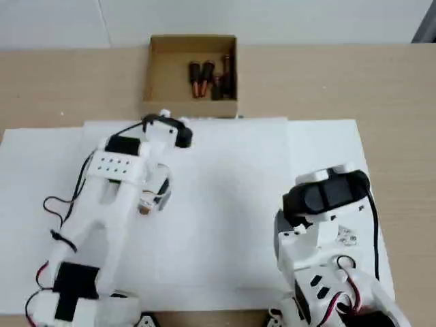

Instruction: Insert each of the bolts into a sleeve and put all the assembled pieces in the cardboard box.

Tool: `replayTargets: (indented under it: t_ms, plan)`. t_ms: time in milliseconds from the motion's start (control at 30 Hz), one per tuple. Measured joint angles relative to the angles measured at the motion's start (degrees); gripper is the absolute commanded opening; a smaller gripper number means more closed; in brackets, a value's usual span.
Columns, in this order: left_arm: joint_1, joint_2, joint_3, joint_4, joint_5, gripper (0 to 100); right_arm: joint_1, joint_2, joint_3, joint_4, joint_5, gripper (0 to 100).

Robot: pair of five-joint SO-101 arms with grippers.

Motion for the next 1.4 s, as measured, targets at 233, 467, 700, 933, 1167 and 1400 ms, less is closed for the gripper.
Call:
replayTargets:
  t_ms: [233, 467, 700, 933, 1167, 1400]
  plan:
    - [-4.9, 4.4, -4.3, -3.0, -0.3, 9, 0.0, 0.0, 0.0, 0.0, 0.0, 0.2]
    - [-6.0, 10.2, -5.7, -3.1, -0.4, 9, 0.0, 0.0, 0.0, 0.0, 0.0, 0.2]
    - [-6.0, 11.4, -5.7, -4.0, -0.4, 9, -0.2, 0.0, 1.7, 0.0, 0.0, 0.2]
    - [-6.0, 15.0, -6.2, -4.1, -1.0, 1, 0.0, 0.0, 1.9, 0.0, 0.0, 0.2]
    - [-5.5, 16.9, -7.2, -3.9, -0.4, 0, 0.0, 0.0, 1.9, 0.0, 0.0, 0.2]
    - [-6.1, 15.6, -9.8, -0.6, 10.6, 0, 0.0, 0.0, 1.9, 0.0, 0.0, 0.2]
